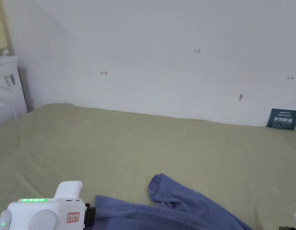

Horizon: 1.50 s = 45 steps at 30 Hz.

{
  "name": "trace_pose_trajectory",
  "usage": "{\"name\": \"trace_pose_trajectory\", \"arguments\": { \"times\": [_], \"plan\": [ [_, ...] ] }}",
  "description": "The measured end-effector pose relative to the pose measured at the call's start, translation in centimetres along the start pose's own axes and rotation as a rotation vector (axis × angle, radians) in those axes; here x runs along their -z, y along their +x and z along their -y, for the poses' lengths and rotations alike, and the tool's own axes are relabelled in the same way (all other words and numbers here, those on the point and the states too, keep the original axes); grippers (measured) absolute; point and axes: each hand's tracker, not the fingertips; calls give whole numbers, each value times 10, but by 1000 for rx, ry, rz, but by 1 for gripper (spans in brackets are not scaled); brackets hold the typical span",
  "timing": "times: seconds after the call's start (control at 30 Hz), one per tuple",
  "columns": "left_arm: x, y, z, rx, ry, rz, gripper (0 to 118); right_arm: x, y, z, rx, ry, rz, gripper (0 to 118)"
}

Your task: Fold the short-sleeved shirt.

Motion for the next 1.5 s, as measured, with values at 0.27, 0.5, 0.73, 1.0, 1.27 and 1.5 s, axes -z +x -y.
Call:
{"name": "trace_pose_trajectory", "arguments": {
  "times": [0.27,0.5,0.73,1.0,1.27,1.5],
  "plan": [
    [63,-10,-72,41,-150,-34,0,9,4,-4,-10,-14,11,0],
    [160,-12,-115,84,-355,-93,107,19,15,2,-4,-43,42,0],
    [213,-16,-100,19,-485,-83,81,30,25,8,9,-72,69,0],
    [181,-19,-100,-24,-375,-16,4,46,28,6,34,-94,29,11],
    [169,-14,-99,1,-364,-12,4,105,18,19,106,-310,-71,107],
    [164,-13,-96,8,-363,-2,4,121,15,29,107,-388,-68,2]
  ]
}}
